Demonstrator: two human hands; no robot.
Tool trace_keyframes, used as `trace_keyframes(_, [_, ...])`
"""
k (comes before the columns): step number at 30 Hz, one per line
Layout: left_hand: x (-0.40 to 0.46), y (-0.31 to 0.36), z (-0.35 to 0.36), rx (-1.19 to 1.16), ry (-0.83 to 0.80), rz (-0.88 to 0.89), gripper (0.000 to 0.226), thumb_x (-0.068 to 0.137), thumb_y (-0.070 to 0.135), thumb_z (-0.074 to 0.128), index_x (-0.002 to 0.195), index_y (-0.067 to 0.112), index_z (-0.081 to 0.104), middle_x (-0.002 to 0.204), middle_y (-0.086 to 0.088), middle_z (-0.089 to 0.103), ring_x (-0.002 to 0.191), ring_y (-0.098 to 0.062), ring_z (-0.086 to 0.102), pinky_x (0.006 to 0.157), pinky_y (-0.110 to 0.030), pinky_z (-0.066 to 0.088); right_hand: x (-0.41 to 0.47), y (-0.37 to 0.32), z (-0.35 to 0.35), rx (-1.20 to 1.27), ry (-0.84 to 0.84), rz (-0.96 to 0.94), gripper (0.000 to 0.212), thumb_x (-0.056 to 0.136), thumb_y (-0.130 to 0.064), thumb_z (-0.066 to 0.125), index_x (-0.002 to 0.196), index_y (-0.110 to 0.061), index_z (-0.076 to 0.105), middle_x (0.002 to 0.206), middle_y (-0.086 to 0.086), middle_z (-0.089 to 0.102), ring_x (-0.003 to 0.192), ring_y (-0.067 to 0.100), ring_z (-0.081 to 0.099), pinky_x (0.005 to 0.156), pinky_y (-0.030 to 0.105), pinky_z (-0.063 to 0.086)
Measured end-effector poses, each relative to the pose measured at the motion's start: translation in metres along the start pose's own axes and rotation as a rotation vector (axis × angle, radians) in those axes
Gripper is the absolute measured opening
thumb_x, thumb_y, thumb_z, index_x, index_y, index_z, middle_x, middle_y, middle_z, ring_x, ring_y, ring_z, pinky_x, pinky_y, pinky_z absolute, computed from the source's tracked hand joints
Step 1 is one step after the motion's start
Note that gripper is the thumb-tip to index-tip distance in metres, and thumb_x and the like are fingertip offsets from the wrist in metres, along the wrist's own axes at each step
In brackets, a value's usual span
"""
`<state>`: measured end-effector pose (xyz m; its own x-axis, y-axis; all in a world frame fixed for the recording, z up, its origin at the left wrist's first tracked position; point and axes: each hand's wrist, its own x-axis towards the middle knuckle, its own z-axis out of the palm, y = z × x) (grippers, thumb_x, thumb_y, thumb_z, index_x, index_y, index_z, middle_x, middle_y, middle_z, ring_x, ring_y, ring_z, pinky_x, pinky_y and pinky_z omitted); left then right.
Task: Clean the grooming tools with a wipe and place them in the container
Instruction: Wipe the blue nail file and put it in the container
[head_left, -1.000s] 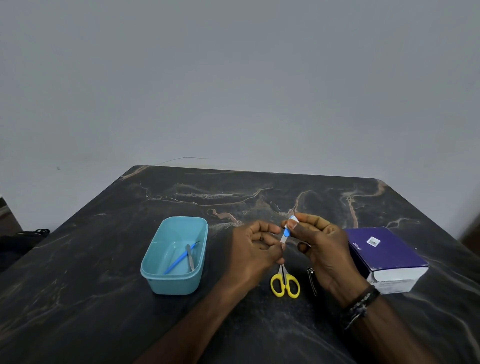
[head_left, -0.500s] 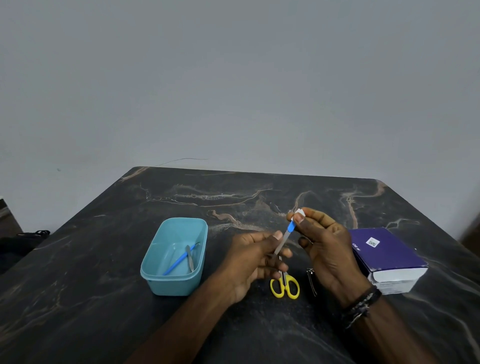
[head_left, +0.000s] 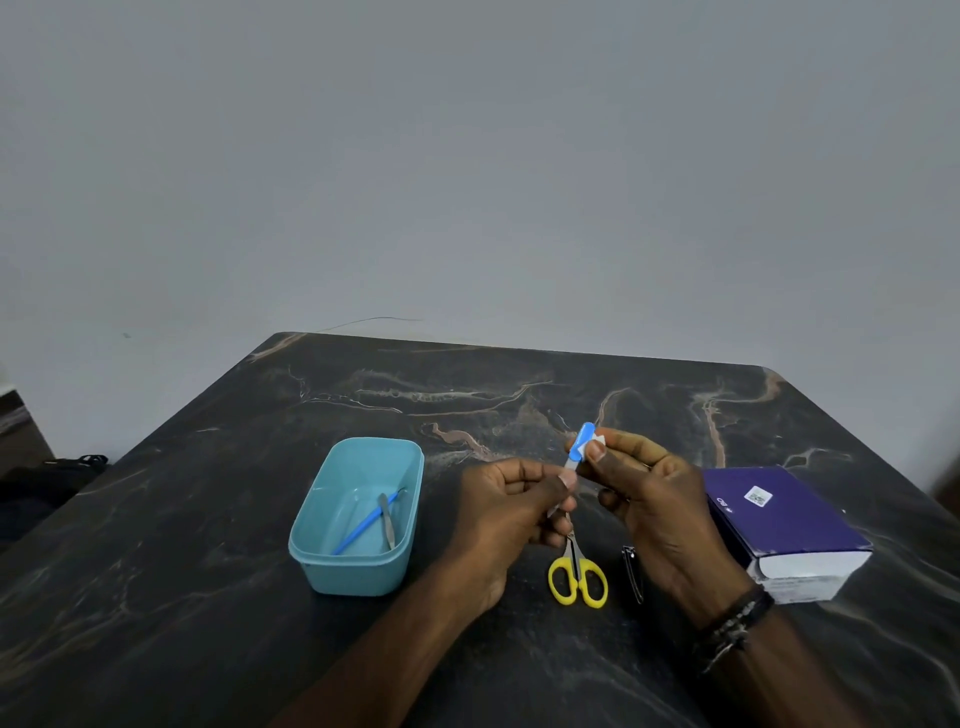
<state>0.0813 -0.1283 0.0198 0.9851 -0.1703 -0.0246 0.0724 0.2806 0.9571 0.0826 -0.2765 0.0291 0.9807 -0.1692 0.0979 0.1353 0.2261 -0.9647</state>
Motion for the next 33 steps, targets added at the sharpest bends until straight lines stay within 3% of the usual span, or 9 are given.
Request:
trace_keyframes(8, [0.001, -0.007, 0.003, 0.254, 0.090, 0.272, 0.005, 0.084, 0.004, 0.071, 0.080, 0.003, 0.070, 0.059, -0.009, 0.066, 0.045, -0.008, 0.058, 0.043, -0.018, 0.046, 0.000, 0.005, 0.000, -0.081, -0.052, 0.041, 0.021, 0.079, -0.009, 0.073, 0.100, -0.006, 0.071, 0.093, 0.012, 0.078, 0.077, 0.018, 0.071, 0.064, 0.029, 0.043])
trace_keyframes(11, [0.001, -0.008, 0.003, 0.295, 0.058, 0.308, 0.006, 0.085, 0.003, 0.071, 0.079, 0.002, 0.070, 0.059, -0.008, 0.065, 0.044, -0.007, 0.058, 0.044, -0.016, 0.046, 0.002, 0.005, -0.001, -0.071, -0.022, 0.037, 0.029, 0.073, -0.012, 0.077, 0.100, -0.005, 0.070, 0.091, 0.014, 0.078, 0.074, 0.019, 0.072, 0.060, 0.026, 0.044])
trace_keyframes(15, [0.002, -0.008, 0.003, 0.335, 0.026, 0.316, 0.007, 0.084, 0.004, 0.071, 0.082, -0.003, 0.070, 0.062, -0.013, 0.066, 0.046, -0.009, 0.059, 0.045, -0.017, 0.047, 0.007, 0.007, -0.005, 0.004, 0.063, 0.016, 0.041, 0.064, -0.017, 0.078, 0.102, -0.004, 0.069, 0.089, 0.014, 0.078, 0.075, 0.021, 0.075, 0.062, 0.027, 0.055])
trace_keyframes(17, [0.002, -0.009, 0.004, 0.339, 0.026, 0.315, 0.007, 0.085, 0.006, 0.071, 0.081, 0.000, 0.070, 0.063, -0.014, 0.067, 0.048, -0.012, 0.060, 0.046, -0.019, 0.048, 0.008, 0.007, -0.006, 0.009, 0.081, 0.011, 0.041, 0.065, -0.018, 0.078, 0.102, -0.005, 0.069, 0.089, 0.013, 0.078, 0.075, 0.020, 0.074, 0.066, 0.031, 0.053])
trace_keyframes(25, [0.002, -0.007, 0.003, 0.287, 0.067, 0.301, 0.011, 0.086, 0.007, 0.069, 0.076, 0.005, 0.069, 0.056, -0.005, 0.064, 0.042, -0.007, 0.056, 0.041, -0.018, 0.045, 0.004, 0.008, -0.001, -0.074, -0.046, 0.047, 0.036, 0.065, -0.018, 0.078, 0.097, -0.004, 0.069, 0.087, 0.012, 0.078, 0.069, 0.016, 0.070, 0.059, 0.025, 0.045])
trace_keyframes(30, [0.000, -0.009, 0.004, 0.314, -0.020, 0.221, 0.013, 0.089, 0.010, 0.067, 0.088, -0.003, 0.067, 0.061, -0.007, 0.063, 0.044, -0.010, 0.058, 0.042, -0.022, 0.047, 0.006, 0.006, -0.004, -0.026, 0.097, -0.050, 0.030, 0.069, -0.014, 0.078, 0.096, -0.003, 0.069, 0.083, 0.011, 0.078, 0.065, 0.015, 0.071, 0.049, 0.017, 0.049])
trace_keyframes(33, [-0.004, -0.012, 0.006, 0.349, -0.062, 0.186, 0.010, 0.088, 0.010, 0.067, 0.083, 0.002, 0.067, 0.060, -0.006, 0.062, 0.042, -0.009, 0.057, 0.041, -0.021, 0.047, 0.009, 0.006, -0.009, 0.006, 0.234, -0.179, 0.024, 0.077, -0.010, 0.077, 0.098, -0.005, 0.067, 0.081, 0.006, 0.078, 0.067, 0.007, 0.073, 0.050, 0.014, 0.051])
